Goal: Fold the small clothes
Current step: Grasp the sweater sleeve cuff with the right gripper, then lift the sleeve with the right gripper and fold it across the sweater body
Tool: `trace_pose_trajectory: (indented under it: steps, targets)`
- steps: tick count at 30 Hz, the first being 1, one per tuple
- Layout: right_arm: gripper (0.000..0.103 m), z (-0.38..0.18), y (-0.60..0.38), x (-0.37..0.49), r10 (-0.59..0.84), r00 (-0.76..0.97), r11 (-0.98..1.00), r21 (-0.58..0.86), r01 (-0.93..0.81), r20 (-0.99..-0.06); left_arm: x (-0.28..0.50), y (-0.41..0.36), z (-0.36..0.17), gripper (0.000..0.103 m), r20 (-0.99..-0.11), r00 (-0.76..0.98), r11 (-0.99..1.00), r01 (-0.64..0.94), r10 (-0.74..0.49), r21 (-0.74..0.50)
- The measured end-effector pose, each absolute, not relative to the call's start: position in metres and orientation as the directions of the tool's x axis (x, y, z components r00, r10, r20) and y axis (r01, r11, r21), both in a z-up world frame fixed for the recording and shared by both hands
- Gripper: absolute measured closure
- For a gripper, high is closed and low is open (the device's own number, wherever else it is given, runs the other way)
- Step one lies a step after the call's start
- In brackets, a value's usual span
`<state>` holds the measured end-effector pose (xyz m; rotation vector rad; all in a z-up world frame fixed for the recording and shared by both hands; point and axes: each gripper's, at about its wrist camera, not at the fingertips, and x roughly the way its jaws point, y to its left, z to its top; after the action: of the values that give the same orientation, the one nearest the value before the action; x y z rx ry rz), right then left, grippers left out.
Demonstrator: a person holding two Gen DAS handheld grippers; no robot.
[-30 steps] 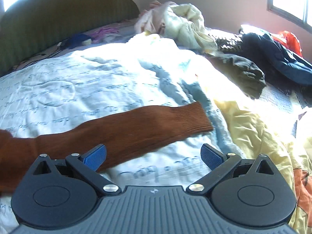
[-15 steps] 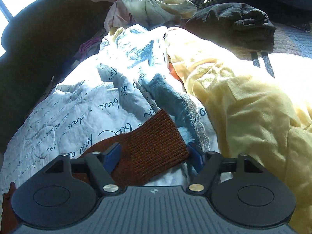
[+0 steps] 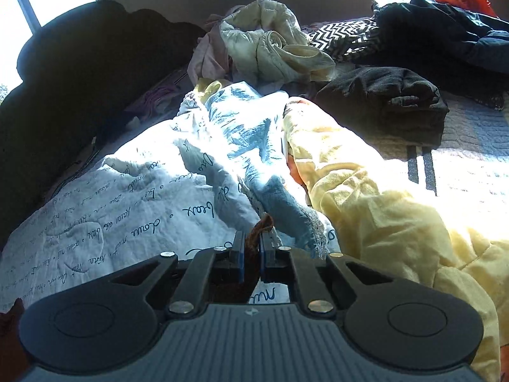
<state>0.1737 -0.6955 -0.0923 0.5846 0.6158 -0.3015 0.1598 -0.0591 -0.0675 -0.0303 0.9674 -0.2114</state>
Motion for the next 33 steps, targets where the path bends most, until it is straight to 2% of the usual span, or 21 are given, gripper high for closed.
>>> trace_pose_trajectory:
  steps: [9,14,22,26,33]
  targets:
    - [0.096,-0.065,-0.626,0.171,0.038,0.857,0.795,0.535,0.286,-0.514,0.153,-0.043,-0.062,0.0,-0.802,0.556,0.975,0.166,-0.216,-0.147]
    - [0.096,-0.039,-0.542,0.183,0.131,0.885,0.817,0.554,0.159,-0.448,0.145,-0.019,-0.054,0.0,-0.78,0.576,0.97,0.16,-0.244,-0.185]
    - [0.097,-0.017,-0.392,0.209,0.362,0.864,0.778,0.624,-0.073,-0.35,0.131,0.034,-0.049,0.0,-0.749,0.602,0.959,0.123,-0.276,-0.255]
    - [0.097,-0.007,-0.322,0.214,0.46,0.827,0.748,0.643,-0.165,-0.323,0.125,0.06,-0.051,0.0,-0.738,0.608,0.95,0.097,-0.294,-0.298]
    - [0.097,0.0,-0.214,0.217,0.596,0.732,0.708,0.645,-0.287,-0.329,0.113,0.101,-0.048,0.0,-0.709,0.627,0.925,0.05,-0.322,-0.377]
